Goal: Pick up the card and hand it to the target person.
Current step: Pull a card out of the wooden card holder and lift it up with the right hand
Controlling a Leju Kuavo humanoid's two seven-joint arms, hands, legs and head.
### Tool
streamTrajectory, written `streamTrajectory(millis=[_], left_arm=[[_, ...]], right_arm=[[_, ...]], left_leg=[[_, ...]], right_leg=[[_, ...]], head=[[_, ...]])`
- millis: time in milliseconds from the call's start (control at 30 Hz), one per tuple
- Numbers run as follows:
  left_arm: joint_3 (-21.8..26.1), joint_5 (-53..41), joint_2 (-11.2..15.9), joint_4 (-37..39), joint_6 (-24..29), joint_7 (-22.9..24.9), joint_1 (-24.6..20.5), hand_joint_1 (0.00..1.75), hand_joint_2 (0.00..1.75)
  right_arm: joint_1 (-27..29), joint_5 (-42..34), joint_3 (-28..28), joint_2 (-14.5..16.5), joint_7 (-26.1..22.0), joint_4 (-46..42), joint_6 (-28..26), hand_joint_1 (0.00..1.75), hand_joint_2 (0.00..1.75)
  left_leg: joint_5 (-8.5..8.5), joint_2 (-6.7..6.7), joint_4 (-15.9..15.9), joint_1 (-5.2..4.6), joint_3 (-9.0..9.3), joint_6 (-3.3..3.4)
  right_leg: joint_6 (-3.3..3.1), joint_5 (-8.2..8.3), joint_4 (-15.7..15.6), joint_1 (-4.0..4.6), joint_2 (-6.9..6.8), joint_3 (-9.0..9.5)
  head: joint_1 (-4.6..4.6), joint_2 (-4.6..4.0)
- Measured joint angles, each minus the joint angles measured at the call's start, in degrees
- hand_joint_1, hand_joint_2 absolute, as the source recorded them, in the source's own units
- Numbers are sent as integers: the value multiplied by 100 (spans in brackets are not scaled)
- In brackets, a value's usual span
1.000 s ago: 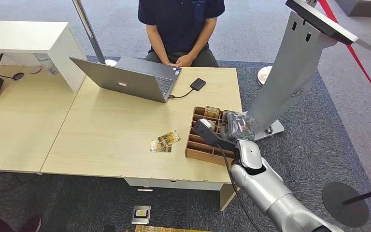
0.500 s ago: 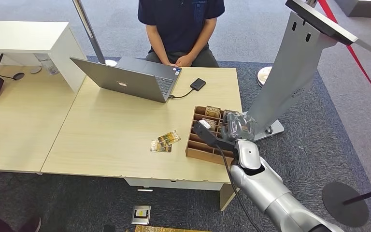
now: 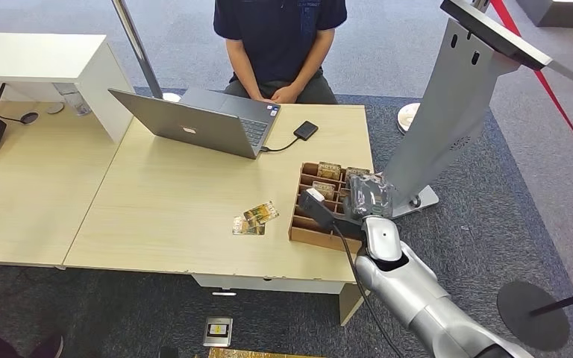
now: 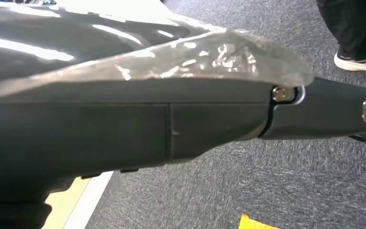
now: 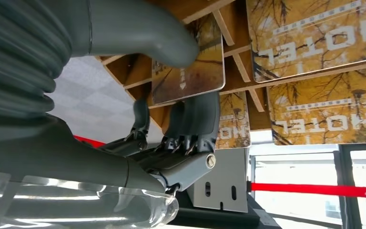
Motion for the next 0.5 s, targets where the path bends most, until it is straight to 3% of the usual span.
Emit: streamTrajectory(millis=[500], left_arm=[[0,1,-2,0,0,10,0,0,0]], right_arm=[[2,0,0,2,-13,-8,-7,136,175]], left_leg=[[0,0,0,0,0,0]], right_leg=[[0,0,0,0,0,0]], head=[[0,0]])
